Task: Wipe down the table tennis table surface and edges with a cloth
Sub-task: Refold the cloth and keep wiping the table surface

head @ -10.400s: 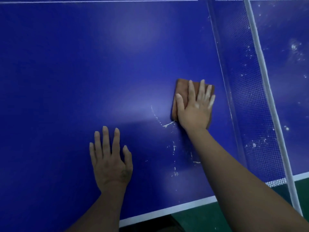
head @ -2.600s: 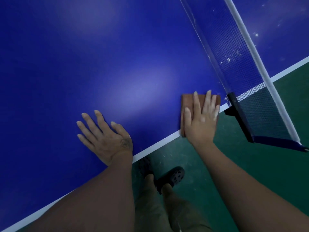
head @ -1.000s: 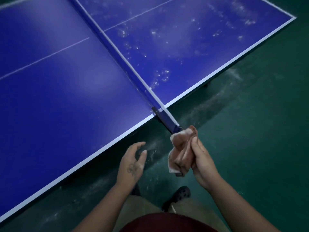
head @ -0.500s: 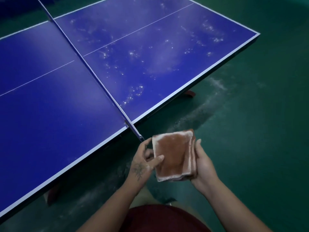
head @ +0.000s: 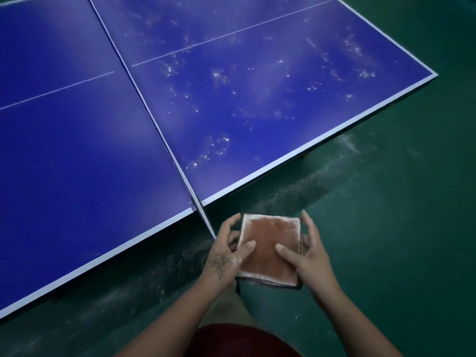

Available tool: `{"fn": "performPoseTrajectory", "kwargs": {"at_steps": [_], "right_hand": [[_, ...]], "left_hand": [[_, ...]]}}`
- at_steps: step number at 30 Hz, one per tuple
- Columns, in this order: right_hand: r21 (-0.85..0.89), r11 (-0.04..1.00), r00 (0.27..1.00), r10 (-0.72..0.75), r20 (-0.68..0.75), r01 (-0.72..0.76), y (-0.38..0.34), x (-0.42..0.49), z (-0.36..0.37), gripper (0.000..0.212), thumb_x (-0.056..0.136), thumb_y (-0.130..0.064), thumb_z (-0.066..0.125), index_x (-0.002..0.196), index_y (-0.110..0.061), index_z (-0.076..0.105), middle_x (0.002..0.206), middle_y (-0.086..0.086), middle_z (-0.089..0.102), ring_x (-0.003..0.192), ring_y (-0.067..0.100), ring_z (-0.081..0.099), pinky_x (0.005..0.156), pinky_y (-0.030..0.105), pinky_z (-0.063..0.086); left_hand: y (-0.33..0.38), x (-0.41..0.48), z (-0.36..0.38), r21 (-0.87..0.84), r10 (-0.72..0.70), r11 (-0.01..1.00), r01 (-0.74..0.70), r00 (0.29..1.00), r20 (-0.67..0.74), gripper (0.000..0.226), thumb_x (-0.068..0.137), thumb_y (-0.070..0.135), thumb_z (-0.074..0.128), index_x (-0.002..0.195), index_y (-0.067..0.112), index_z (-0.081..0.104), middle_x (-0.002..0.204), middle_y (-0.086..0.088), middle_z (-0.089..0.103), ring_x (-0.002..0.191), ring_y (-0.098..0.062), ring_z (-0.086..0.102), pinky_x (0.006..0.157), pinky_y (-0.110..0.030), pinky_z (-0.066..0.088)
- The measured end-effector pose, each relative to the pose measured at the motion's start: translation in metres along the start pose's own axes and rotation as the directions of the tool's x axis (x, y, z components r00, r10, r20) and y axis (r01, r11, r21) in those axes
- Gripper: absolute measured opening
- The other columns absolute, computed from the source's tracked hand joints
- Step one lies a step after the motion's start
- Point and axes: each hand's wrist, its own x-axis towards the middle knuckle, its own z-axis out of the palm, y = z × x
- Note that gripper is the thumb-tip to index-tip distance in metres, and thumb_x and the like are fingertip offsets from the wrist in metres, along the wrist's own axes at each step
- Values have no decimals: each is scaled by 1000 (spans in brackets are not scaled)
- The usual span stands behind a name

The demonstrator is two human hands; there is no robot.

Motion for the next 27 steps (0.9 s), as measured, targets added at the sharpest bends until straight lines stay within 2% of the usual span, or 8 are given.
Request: {"fn": "performPoseTrajectory", "kwargs": {"at_steps": [7, 11, 15, 18, 20, 22, 24, 27], "right_hand": [[-242, 956, 986, -150, 77, 165, -48, 82, 38, 80, 85, 11, 79, 146, -36, 57, 149, -24, 56, 140, -7, 50, 123, 29, 40], [-298, 940, 983, -135, 123, 167, -62, 129, 69, 72, 86, 12, 77, 138, -36, 61, 139, -30, 57, 139, -1, 50, 118, 20, 37], [-298, 939, 974, -117, 194, 172, -67, 170, 103, 71, 85, 11, 78, 141, -32, 63, 145, -23, 58, 141, 1, 48, 115, 20, 35], [-312, 929, 961, -122, 246, 198, -66, 204, 128, 69, 84, 6, 82, 136, -36, 64, 129, -45, 57, 129, -10, 53, 112, 15, 39], [-327, 915, 949, -145, 281, 236, -62, 226, 140, 68, 83, 3, 83, 134, -38, 65, 124, -49, 61, 121, -23, 53, 102, 4, 40], [-350, 904, 944, -142, 298, 246, -55, 248, 147, 65, 84, 2, 83, 137, -34, 67, 132, -34, 66, 120, -18, 57, 103, 9, 45], [-448, 869, 951, -76, 300, 211, -48, 267, 148, 64, 86, -2, 83, 142, -29, 67, 139, -8, 67, 120, 7, 65, 108, 30, 51], [-723, 622, 935, -43, 351, 300, -31, 293, 143, 59, 92, -14, 80, 148, -23, 62, 154, 16, 50, 136, 33, 55, 117, 45, 45]], "left_hand": [[29, 68, -40, 78, 32, 997, -21, 990, -138, 61, 101, 26, 78, 149, 44, 45, 141, 12, 61, 116, -2, 68, 92, -22, 56], [36, 95, -75, 39, 30, 999, -20, 967, -252, 56, 102, 17, 75, 148, 34, 48, 142, 7, 61, 110, -1, 70, 85, -7, 50], [35, 100, -104, 31, 33, 999, -24, 947, -319, 54, 103, 15, 74, 146, 36, 49, 143, 9, 62, 108, 0, 71, 99, -33, 58], [28, 98, -116, 39, 51, 998, -39, 921, -386, 53, 102, 16, 75, 145, 36, 51, 142, 10, 63, 109, -5, 72, 94, -32, 59], [23, 95, -121, 38, 42, 999, -29, 902, -429, 55, 101, 15, 76, 146, 32, 51, 140, 11, 63, 112, -8, 72, 94, -34, 60], [17, 92, -123, 30, 23, 999, -11, 887, -460, 57, 100, 12, 76, 150, 26, 51, 140, 12, 63, 113, -7, 71, 94, -33, 61], [12, 88, -123, 22, 11, 1000, -1, 878, -479, 58, 101, 9, 76, 151, 24, 51, 140, 12, 62, 110, 0, 71, 89, -20, 59], [9, 82, -119, 9, 7, 1000, -3, 861, -509, 58, 100, 6, 76, 147, 31, 52, 140, 17, 62, 109, 7, 70, 85, -13, 57]]}}
